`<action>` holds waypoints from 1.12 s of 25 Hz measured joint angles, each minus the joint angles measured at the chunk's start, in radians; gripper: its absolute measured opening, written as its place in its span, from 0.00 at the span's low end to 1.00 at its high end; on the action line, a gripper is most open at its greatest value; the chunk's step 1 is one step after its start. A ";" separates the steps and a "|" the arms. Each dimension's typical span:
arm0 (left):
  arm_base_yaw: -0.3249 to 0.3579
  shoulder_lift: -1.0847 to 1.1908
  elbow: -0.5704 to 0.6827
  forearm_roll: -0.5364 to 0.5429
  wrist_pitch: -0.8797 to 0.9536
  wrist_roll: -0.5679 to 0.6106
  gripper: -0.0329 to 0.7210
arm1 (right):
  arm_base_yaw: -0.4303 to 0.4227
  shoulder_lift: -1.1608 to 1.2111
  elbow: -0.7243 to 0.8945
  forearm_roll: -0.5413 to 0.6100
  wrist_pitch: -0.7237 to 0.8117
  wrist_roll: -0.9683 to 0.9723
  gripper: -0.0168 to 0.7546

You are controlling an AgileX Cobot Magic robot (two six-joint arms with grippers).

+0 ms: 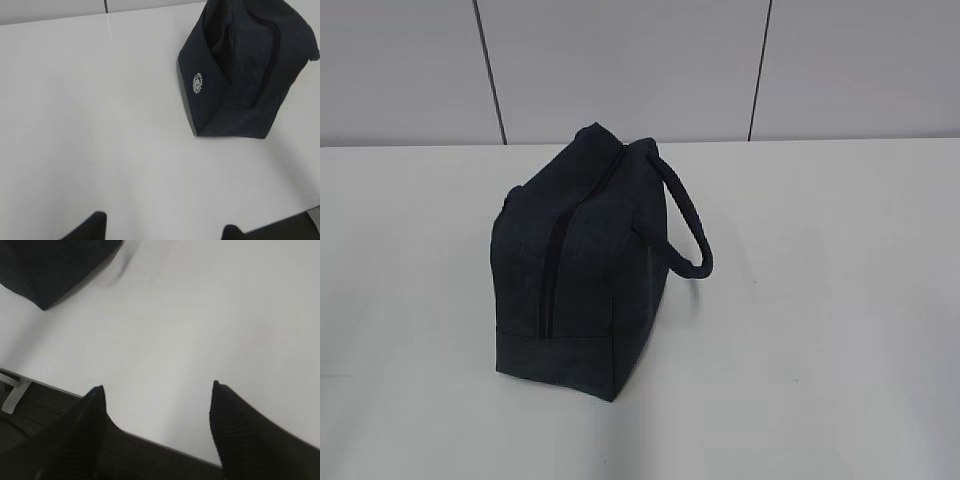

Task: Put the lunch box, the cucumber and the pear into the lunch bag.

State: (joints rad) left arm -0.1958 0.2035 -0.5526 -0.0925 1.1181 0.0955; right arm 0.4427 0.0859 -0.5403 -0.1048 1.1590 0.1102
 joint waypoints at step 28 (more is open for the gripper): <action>0.000 -0.218 0.020 0.003 -0.001 0.004 0.57 | 0.000 -0.104 0.045 -0.028 -0.001 -0.082 0.58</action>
State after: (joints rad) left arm -0.1961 -0.0143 -0.5326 -0.0896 1.1174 0.0998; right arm 0.4427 -0.0183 -0.4956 -0.1324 1.1578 0.0286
